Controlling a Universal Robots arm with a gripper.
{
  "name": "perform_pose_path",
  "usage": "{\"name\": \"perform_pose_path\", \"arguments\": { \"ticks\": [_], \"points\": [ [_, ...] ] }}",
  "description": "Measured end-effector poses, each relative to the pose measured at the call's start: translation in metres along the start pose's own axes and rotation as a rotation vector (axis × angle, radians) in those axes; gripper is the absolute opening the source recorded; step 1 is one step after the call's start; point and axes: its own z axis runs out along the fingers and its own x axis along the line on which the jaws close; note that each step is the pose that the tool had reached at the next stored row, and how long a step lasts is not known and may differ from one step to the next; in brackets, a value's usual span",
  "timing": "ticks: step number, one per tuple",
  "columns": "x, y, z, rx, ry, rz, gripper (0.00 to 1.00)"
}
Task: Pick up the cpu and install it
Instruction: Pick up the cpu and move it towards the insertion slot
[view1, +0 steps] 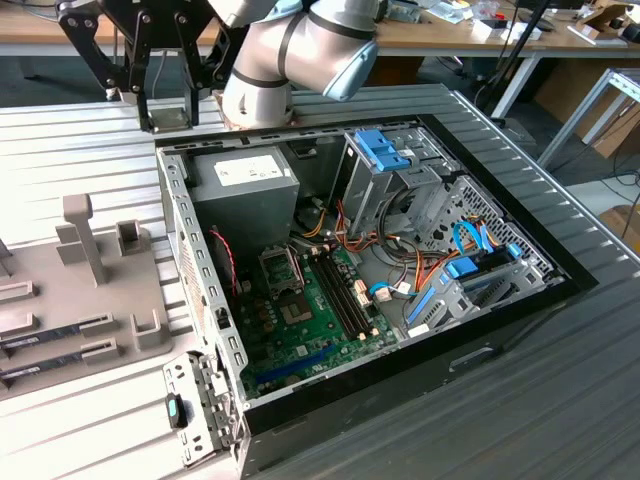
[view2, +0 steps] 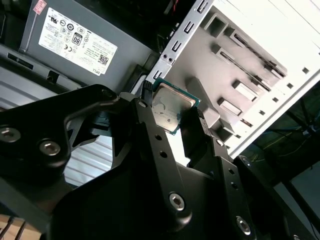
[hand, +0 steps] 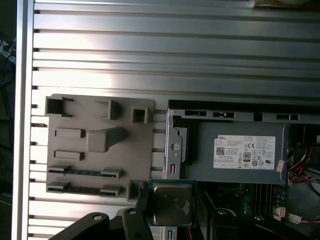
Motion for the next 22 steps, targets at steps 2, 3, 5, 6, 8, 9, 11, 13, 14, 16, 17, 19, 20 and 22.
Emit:
{"name": "perform_pose_path", "arguments": {
  "ticks": [2,3,5,6,8,9,11,13,14,16,17,19,20,22],
  "points": [
    [-0.0018,-0.0001,0.0003,0.0002,0.0000,0.000,0.47],
    [-0.0031,-0.0001,0.0004,0.0004,0.0000,0.000,0.47],
    [-0.0053,-0.0002,0.0007,0.0007,0.0000,0.000,0.47],
    [-0.0065,-0.0002,0.0009,0.0009,0.0000,0.000,0.47],
    [-0.0084,-0.0003,0.0011,0.0012,0.0001,0.000,0.47],
    [-0.0093,-0.0003,0.0013,0.0013,0.0000,0.000,0.47],
    [-0.0108,-0.0004,0.0016,0.0014,0.0000,0.000,0.47],
    [-0.0128,-0.0004,0.0020,0.0015,0.0000,0.000,0.47],
    [-0.0134,-0.0005,0.0022,0.0014,-0.0001,0.000,0.47],
    [-0.0141,-0.0018,0.0027,0.0015,0.0001,0.000,0.47],
    [-0.0144,-0.0024,0.0029,0.0015,0.0000,0.000,0.47],
    [-0.0148,-0.0036,0.0033,0.0014,0.0000,0.000,0.47],
    [-0.0153,-0.0043,0.0036,0.0014,0.0000,0.000,0.47],
    [-0.0162,-0.0056,0.0041,0.0014,0.0000,0.000,0.47]
  ]
}}
